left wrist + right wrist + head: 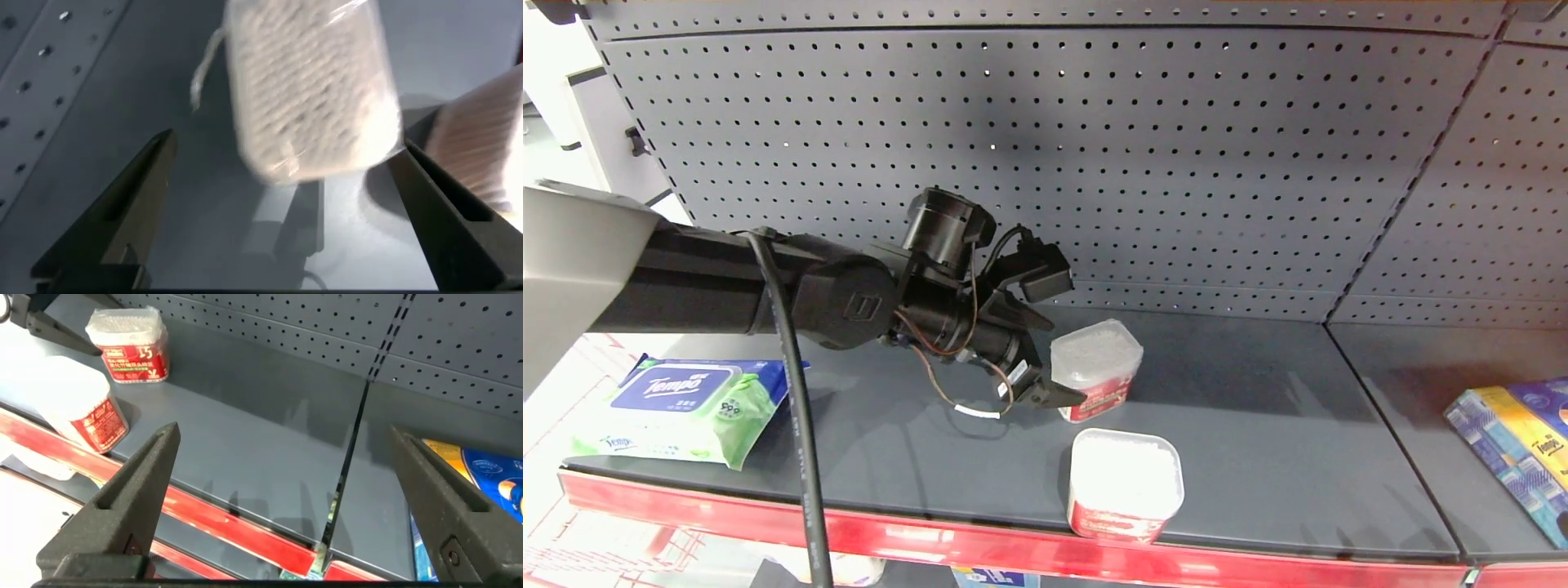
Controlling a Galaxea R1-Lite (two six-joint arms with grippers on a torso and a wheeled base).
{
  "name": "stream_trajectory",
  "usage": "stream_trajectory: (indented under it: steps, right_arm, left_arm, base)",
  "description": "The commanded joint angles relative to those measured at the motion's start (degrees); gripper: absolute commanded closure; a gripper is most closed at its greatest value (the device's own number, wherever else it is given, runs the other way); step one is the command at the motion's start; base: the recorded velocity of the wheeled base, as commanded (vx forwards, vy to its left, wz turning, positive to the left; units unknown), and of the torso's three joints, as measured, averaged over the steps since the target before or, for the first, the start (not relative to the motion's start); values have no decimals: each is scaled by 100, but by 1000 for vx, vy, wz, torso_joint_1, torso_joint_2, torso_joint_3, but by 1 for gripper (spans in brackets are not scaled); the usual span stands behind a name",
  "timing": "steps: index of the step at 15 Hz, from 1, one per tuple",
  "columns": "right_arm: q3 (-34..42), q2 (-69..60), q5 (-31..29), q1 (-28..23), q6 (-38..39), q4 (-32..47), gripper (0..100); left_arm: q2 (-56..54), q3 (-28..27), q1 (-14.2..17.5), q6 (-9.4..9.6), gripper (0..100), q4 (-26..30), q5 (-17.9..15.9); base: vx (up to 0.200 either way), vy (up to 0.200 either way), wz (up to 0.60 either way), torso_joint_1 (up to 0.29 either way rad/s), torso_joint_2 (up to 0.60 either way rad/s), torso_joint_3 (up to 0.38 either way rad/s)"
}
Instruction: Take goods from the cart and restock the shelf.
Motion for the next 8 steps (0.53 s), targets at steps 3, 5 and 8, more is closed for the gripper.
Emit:
stream_trajectory:
  steps: [3,5,8]
  right_arm:
    - [-15,45,1,-6,-4,-2,0]
    - [-6,54,10,3,-4,-2,0]
    - [3,89,10,3,-4,-2,0]
  left_arm:
    - [-9,-55,100,-11,0,4,25]
    - [-35,-11,82,-20,0,13,-19]
    - [-79,-20,38,-37,0,13,-45]
  base:
    - [0,0,0,0,0,0]
    - [0,0,0,0,0,0]
    - [0,0,0,0,0,0]
